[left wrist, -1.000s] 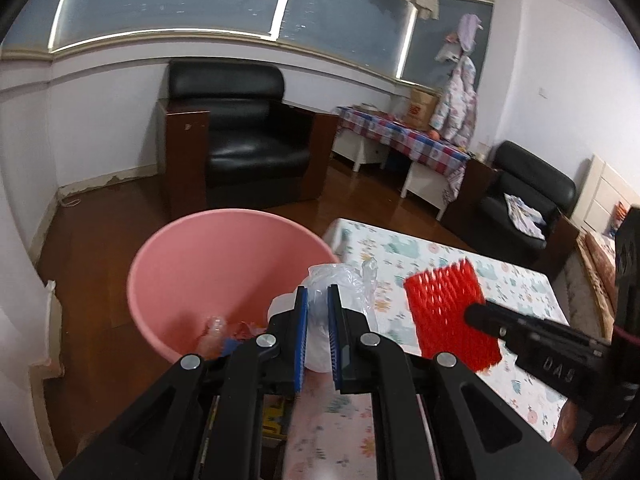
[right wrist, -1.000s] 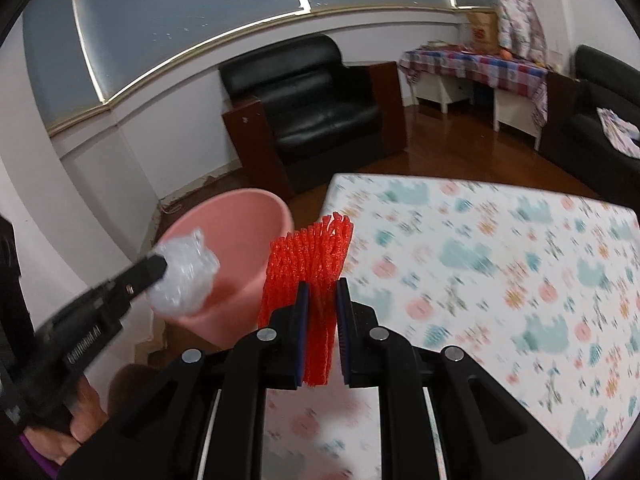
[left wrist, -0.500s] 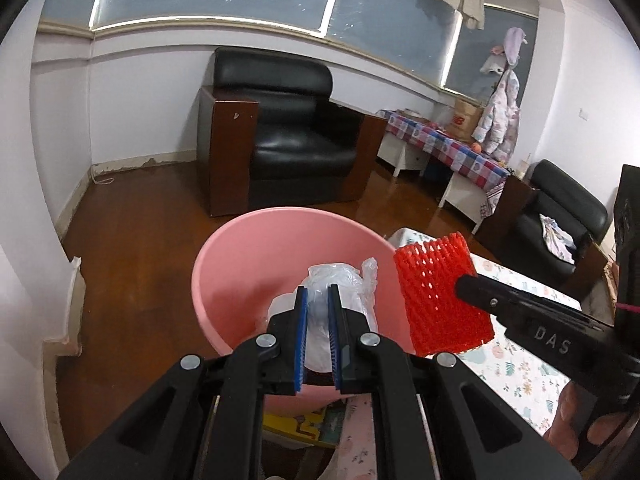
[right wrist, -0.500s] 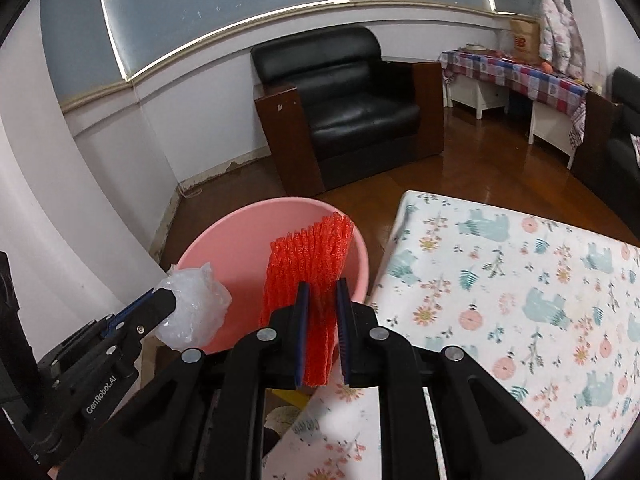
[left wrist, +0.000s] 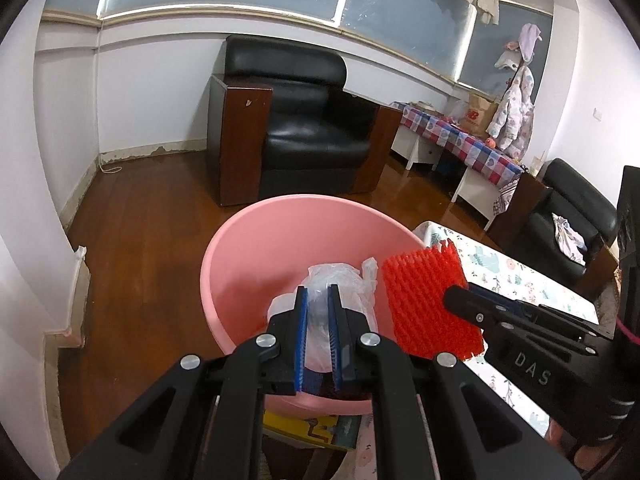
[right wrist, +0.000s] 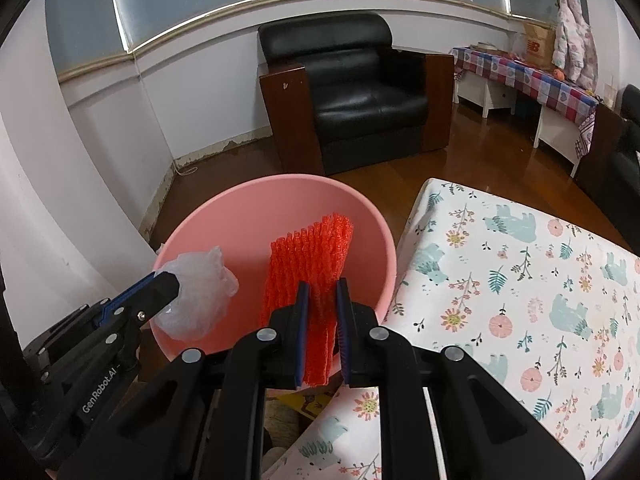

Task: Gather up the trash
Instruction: 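Open the left gripper to drop the white bag into the bucket, then open the right gripper to drop the red mesh sleeve into the bucket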

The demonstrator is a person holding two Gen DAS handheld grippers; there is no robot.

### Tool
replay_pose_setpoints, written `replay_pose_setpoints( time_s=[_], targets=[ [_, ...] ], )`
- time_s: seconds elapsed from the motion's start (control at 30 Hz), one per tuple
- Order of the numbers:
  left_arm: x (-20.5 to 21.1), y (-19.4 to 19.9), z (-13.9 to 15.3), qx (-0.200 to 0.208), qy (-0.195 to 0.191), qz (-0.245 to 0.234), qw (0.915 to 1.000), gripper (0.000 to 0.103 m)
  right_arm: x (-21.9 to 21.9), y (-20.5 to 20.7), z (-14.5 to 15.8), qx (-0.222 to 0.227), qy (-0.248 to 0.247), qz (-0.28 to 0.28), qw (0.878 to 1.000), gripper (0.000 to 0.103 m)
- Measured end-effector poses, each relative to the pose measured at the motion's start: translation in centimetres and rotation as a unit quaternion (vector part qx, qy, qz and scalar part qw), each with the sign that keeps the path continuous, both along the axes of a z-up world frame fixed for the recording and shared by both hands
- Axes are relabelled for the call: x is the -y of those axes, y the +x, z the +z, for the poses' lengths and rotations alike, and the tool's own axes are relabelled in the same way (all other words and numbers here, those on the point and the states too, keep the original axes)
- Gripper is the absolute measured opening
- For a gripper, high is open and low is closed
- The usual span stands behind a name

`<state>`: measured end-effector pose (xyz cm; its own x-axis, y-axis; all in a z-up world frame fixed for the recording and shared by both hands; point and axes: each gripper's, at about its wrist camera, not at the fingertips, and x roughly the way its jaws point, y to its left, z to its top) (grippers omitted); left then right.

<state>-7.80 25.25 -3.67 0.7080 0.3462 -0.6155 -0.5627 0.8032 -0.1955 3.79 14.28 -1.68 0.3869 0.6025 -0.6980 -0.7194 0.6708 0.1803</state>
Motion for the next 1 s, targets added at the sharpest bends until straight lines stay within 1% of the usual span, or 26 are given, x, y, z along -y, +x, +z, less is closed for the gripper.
replay_pose_setpoints(
  time_s=[0.37,0.47,0.53,0.6,1.0],
  targets=[
    [-0.4,0.2,-0.7,-0.007,-0.008,0.01,0.9999,0.01,-0.8,0.0,-0.6,-0.002,-0.002,0.006,1.0,0.014],
    [-0.5,0.1,-0.7,-0.006,-0.009,0.012,0.9999,0.017,-0.9,0.0,-0.7,-0.004,-0.001,0.007,1.0,0.014],
    [-0.4,0.0,-0.7,-0.005,-0.008,0.014,0.9999,0.024,-1.0,0.0,-0.7,-0.008,0.002,0.007,1.0,0.014],
    [-0.4,-0.1,-0.6,-0.002,-0.007,0.018,0.9998,0.029,-1.0,0.1,-0.8,-0.011,0.004,0.006,1.0,0.014],
    [-0.1,-0.8,-0.2,0.006,0.001,0.022,0.9997,0.043,-0.2,0.3,0.0,-0.011,0.027,0.001,1.0,0.014]
  ],
)
